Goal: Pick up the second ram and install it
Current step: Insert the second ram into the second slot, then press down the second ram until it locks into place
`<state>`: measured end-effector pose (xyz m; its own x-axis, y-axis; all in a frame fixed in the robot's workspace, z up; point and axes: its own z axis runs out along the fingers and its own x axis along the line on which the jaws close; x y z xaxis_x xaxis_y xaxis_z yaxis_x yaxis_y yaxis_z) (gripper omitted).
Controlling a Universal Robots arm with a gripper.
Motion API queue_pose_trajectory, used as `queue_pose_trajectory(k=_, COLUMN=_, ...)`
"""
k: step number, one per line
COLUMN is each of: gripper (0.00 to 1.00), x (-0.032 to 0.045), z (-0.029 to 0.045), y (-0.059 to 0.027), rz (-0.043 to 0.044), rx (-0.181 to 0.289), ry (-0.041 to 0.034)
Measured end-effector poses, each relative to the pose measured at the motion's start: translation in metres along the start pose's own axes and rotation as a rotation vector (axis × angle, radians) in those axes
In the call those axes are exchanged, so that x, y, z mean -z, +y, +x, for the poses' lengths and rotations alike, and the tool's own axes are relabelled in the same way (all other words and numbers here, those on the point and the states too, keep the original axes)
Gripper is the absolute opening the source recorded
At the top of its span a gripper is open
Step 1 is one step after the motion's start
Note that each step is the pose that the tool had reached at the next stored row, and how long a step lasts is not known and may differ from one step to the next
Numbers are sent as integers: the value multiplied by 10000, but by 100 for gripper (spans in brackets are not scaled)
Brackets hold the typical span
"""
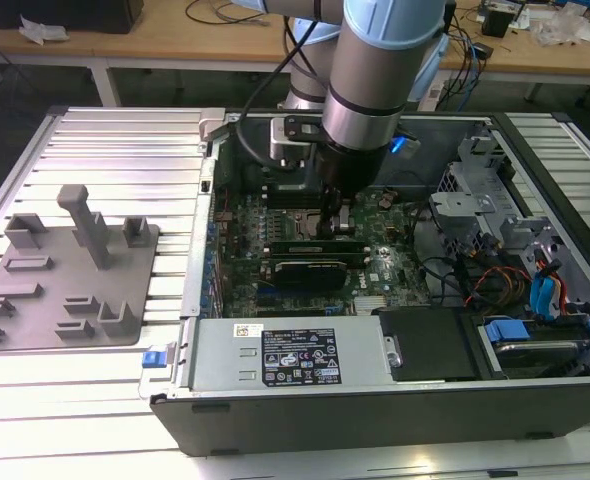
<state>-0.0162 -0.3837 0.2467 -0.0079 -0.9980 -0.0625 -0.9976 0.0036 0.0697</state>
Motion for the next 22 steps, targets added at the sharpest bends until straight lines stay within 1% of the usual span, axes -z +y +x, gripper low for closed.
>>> queue_pose_trajectory(k=12, gripper=8, x=2, z=0, y=-34, rz=1, rx=0, ry=0)
queue_pose_trajectory(k=15, gripper=8, x=5, z=-1, y=-70, rz=1, rx=-8, ry=-1)
queue_pose_trajectory(k=16, gripper=8, x=6, z=-1, y=-95, rz=2, rx=-12, ry=-3)
queue_pose_trajectory(k=18, gripper=8, x=12, z=-1, y=-170, rz=2, rx=-19, ry=-2)
queue_pose_trajectory(k=20, gripper=8, x=15, z=-2, y=-215, rz=2, rx=-25, ry=-1)
queue_pose_trajectory(k=22, gripper=8, x=22, z=-3, y=-319, rz=2, rx=-30, ry=-2)
